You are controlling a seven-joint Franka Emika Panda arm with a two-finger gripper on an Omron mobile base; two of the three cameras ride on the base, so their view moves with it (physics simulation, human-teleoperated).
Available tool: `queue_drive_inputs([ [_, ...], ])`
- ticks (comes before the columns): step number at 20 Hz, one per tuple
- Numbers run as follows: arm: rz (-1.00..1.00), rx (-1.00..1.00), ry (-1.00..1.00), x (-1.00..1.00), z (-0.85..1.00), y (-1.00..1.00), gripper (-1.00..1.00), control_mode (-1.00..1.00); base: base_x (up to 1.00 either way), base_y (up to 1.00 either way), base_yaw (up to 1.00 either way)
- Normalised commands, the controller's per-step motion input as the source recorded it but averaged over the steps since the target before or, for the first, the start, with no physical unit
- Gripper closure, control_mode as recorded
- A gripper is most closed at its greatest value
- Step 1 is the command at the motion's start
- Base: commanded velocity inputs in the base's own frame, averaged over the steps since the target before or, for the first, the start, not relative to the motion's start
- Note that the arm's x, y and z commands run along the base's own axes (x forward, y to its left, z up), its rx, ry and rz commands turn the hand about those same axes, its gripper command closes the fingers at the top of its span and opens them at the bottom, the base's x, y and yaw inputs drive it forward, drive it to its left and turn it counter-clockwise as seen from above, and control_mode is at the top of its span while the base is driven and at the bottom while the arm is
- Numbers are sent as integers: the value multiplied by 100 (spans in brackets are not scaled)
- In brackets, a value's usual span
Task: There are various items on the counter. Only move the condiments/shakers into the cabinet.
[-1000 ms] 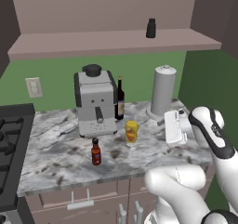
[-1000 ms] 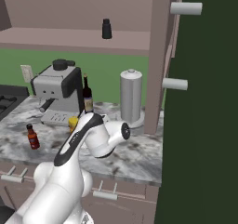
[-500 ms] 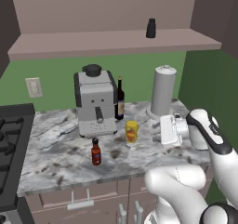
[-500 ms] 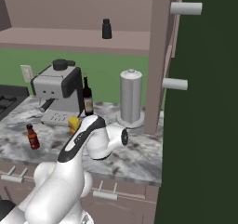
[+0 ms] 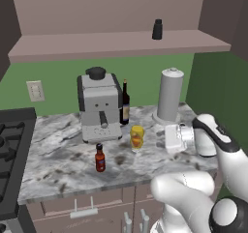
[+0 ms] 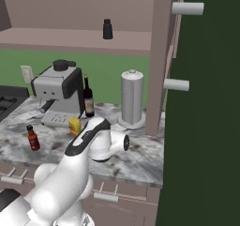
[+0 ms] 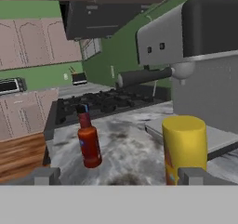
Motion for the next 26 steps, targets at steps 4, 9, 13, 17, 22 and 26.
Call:
queue_drive_inputs([
  [4, 0, 1, 4, 23, -5, 2, -100, -100, 0, 0, 0],
  [9, 0, 0, 4, 21, -5, 0, -100, -100, 0, 0, 0],
  [13, 0, 0, 4, 15, -3, 1, -100, -100, 0, 0, 0],
  [17, 0, 0, 2, 16, -1, 4, -100, -100, 0, 0, 0],
  [22, 0, 0, 3, 20, -4, 5, -100, -100, 0, 0, 0],
  [26, 0, 0, 4, 15, -11, 11, -100, -100, 0, 0, 0],
])
